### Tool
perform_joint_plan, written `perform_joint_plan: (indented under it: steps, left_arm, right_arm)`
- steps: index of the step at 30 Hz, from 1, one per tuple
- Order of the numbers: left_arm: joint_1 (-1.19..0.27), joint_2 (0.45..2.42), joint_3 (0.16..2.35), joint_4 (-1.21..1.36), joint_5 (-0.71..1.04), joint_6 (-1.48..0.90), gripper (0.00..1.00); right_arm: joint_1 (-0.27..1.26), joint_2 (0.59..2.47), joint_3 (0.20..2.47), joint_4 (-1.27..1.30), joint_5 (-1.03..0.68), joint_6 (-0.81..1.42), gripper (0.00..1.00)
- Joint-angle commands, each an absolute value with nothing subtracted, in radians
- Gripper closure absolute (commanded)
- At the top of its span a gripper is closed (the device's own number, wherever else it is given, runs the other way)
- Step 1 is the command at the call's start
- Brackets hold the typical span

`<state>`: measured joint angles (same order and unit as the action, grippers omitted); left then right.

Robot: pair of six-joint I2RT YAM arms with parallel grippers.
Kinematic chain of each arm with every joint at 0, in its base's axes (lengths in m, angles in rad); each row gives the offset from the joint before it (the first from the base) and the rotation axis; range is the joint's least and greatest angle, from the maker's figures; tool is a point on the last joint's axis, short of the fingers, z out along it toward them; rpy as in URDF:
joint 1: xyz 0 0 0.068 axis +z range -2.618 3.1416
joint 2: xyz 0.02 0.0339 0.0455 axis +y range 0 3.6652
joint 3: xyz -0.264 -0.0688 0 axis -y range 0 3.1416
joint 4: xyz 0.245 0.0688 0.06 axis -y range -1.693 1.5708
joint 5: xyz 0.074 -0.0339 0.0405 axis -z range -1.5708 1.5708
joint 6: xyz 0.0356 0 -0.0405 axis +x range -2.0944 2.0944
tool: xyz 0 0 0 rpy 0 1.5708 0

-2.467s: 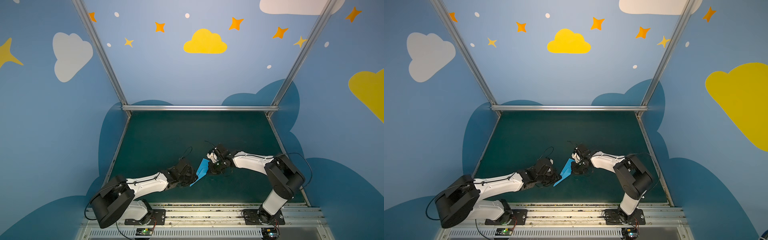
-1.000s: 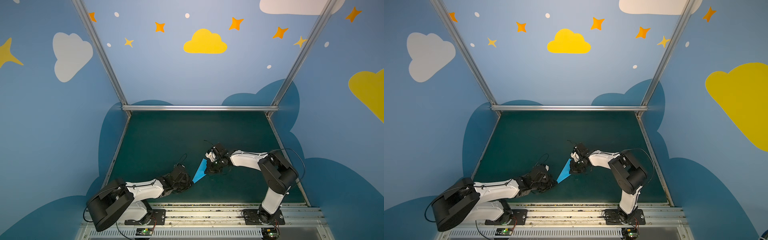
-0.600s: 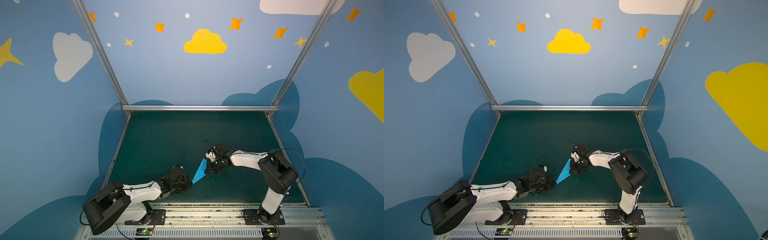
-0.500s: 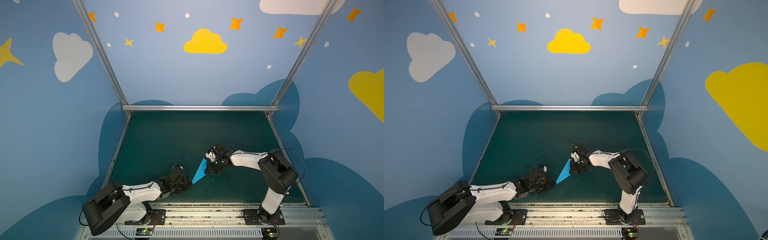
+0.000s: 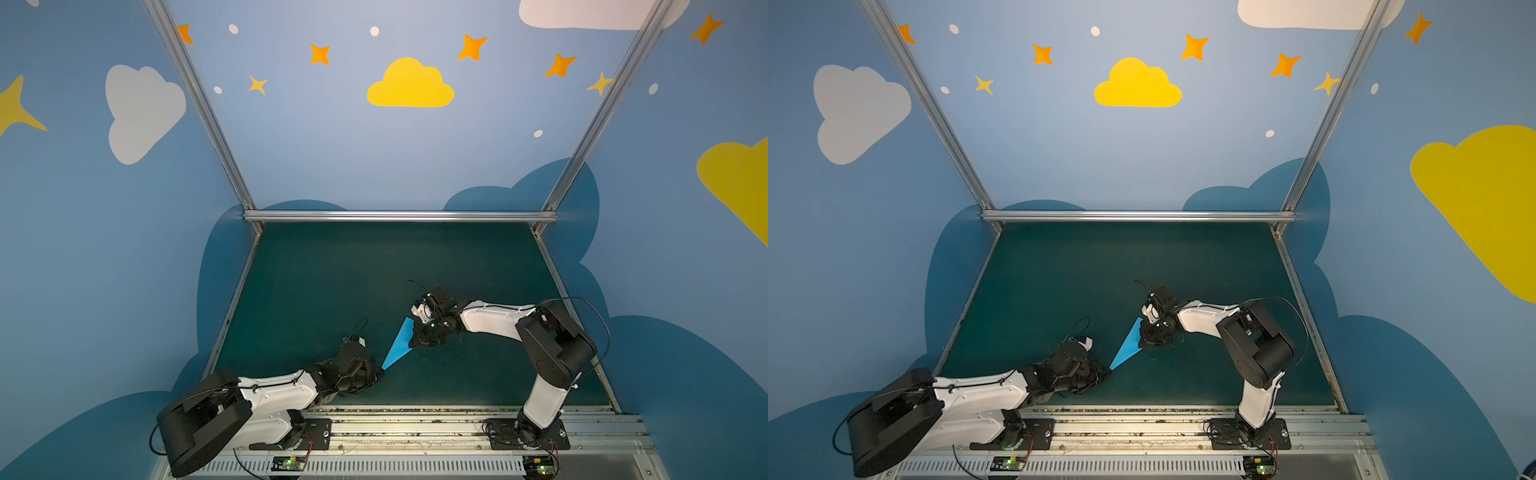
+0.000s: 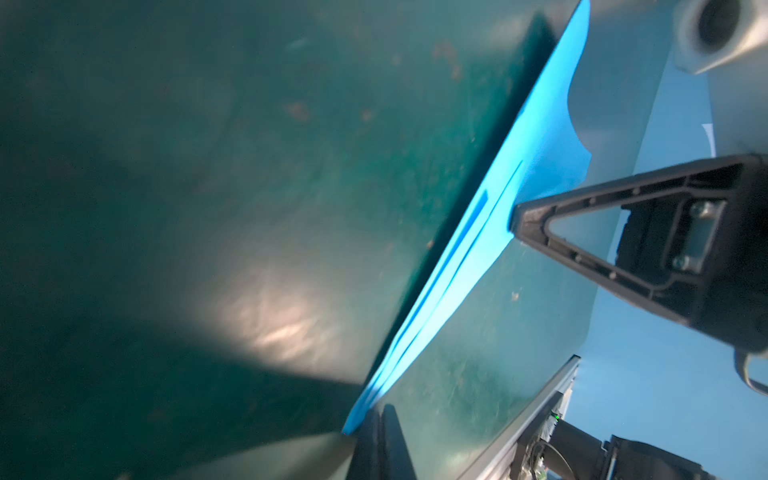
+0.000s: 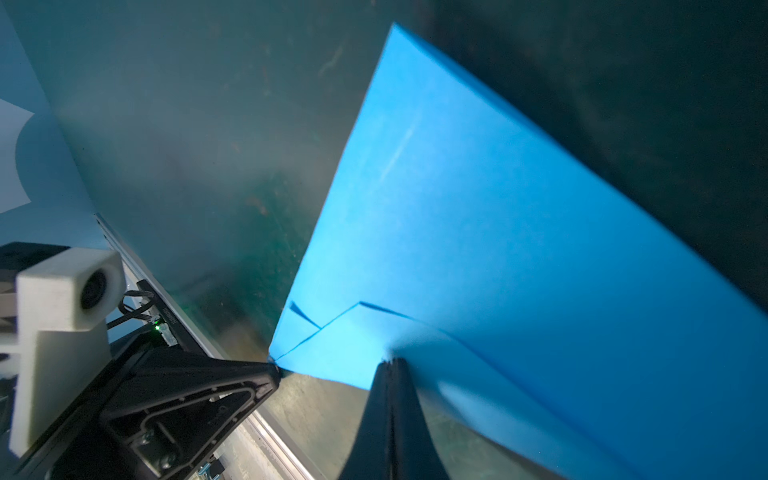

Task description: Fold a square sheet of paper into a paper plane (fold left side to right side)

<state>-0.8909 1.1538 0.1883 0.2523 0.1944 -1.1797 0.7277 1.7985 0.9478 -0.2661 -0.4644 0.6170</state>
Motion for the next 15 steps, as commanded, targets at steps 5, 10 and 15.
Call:
perform_joint_plan:
  steps: [5, 10, 15]
  left_arm:
    - [-0.883, 0.933, 0.152, -0.105, 0.106, -1.203, 0.96]
    - [-0.837, 0.858, 0.187, -0.126, 0.117, -1.193, 0.96]
    - [-0.82, 0.983, 0.261, -0.032, 0.152, -1.147, 0.96]
  right_arm:
    - [0.724, 1.822, 0.928, -0.297, -0.4, 0.621, 1.0]
    - [0.724, 1.829, 0.925, -0.294, -0.4, 0.621, 1.0]
    - [0.724, 1.832, 0.926, -0.294, -0.401, 0.62, 1.0]
